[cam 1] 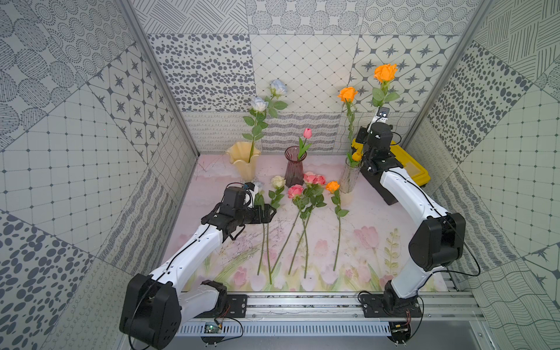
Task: Arrange the flowers in different vases according to their variety
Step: Insert the flower into the vase.
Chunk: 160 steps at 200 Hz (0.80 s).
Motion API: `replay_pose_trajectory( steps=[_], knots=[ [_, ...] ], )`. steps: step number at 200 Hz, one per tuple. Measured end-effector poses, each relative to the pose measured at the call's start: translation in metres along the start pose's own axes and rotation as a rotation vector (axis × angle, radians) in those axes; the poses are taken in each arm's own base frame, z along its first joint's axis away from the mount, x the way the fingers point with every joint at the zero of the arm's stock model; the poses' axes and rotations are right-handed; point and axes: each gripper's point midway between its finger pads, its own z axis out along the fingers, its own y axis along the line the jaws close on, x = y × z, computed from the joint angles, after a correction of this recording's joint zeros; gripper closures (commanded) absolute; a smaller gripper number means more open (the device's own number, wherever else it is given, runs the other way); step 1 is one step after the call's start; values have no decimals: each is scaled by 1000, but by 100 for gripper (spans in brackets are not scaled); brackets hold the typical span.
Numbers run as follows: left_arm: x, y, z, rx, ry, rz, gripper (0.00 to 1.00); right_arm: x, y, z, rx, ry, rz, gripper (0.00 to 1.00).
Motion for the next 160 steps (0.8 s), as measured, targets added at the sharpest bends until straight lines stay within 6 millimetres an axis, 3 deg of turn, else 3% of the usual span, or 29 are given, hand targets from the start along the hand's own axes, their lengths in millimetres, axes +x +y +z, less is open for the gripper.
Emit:
replay_pose_trajectory(
  steps=[12,34,42,57,92,160],
  knots=[
    [0,0,0,0,0,0,1,8,3,0,-7,12,-7,100],
    [0,0,0,0,0,0,1,25,8,-2,-23,43,-27,51],
    [0,0,0,0,0,0,1,30,11,-3,-28,53,-38,40],
    [0,0,0,0,0,0,1,40,14,-5,-38,70,-62,31],
    [1,-2,0,4,2,4,1,56,13,-19,-52,107,-82,26],
    [2,-7,0,13,4,14,1,25,-5,-62,-66,65,-39,22]
  ],
)
